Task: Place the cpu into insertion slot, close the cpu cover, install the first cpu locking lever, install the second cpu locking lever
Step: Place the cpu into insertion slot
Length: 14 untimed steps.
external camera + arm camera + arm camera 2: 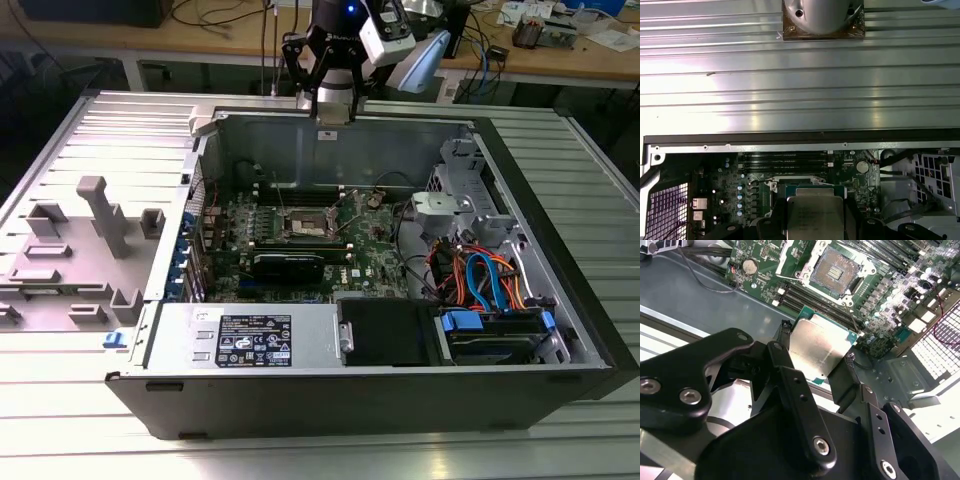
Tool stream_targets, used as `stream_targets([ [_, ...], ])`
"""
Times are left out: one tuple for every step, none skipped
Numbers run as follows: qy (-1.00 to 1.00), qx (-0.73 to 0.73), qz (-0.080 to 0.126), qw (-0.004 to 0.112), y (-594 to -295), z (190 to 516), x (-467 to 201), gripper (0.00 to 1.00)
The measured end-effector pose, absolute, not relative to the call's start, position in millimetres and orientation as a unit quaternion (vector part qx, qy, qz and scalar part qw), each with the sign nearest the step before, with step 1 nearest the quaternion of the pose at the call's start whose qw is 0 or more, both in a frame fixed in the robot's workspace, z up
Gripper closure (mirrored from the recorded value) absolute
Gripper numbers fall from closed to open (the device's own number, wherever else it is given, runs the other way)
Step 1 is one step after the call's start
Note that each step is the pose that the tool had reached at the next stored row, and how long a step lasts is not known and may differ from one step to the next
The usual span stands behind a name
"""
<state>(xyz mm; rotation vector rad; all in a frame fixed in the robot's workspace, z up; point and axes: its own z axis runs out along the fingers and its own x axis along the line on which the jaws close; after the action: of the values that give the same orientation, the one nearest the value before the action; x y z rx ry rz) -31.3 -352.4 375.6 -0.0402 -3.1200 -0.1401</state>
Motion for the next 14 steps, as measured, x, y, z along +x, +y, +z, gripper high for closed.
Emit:
stream_targets([
  [-0.999,-0.013,-0.045,0.009,-352.5,375.6,-31.3,0.45],
  [-0.999,-0.013,-0.045,0.009,-352.5,375.6,-31.3,0.45],
  [-0.999,-0.013,-0.045,0.009,-352.6,375.6,-31.3,0.45],
  [-0.999,-0.013,-0.045,0.009,-352.7,375.6,-31.3,0.45],
  [-0.999,-0.013,-0.045,0.009,-352.7,375.5,-31.3,0.45],
  [-0.999,-0.013,-0.045,0.009,-352.7,375.6,-31.3,0.45],
  [-0.999,-0.013,-0.045,0.009,-352.8,375.5,-31.3,0.45],
  [-0.999,-0.013,-0.045,0.009,-352.9,375.5,-31.3,0.45],
  [-0.999,-0.013,-0.045,0.009,-353.1,375.4,-31.3,0.45],
  [-0.999,-0.013,-0.045,0.009,-353.4,375.3,-31.3,0.45],
  [-0.999,-0.013,-0.045,0.009,-353.7,375.3,-31.3,0.45],
  [-0.999,-0.013,-0.045,0.009,-354.1,375.2,-31.4,0.45],
  [-0.999,-0.013,-0.045,0.009,-354.5,375.1,-32.0,0.45],
  [-0.999,-0.013,-0.045,0.009,-354.8,374.9,-32.8,0.45],
])
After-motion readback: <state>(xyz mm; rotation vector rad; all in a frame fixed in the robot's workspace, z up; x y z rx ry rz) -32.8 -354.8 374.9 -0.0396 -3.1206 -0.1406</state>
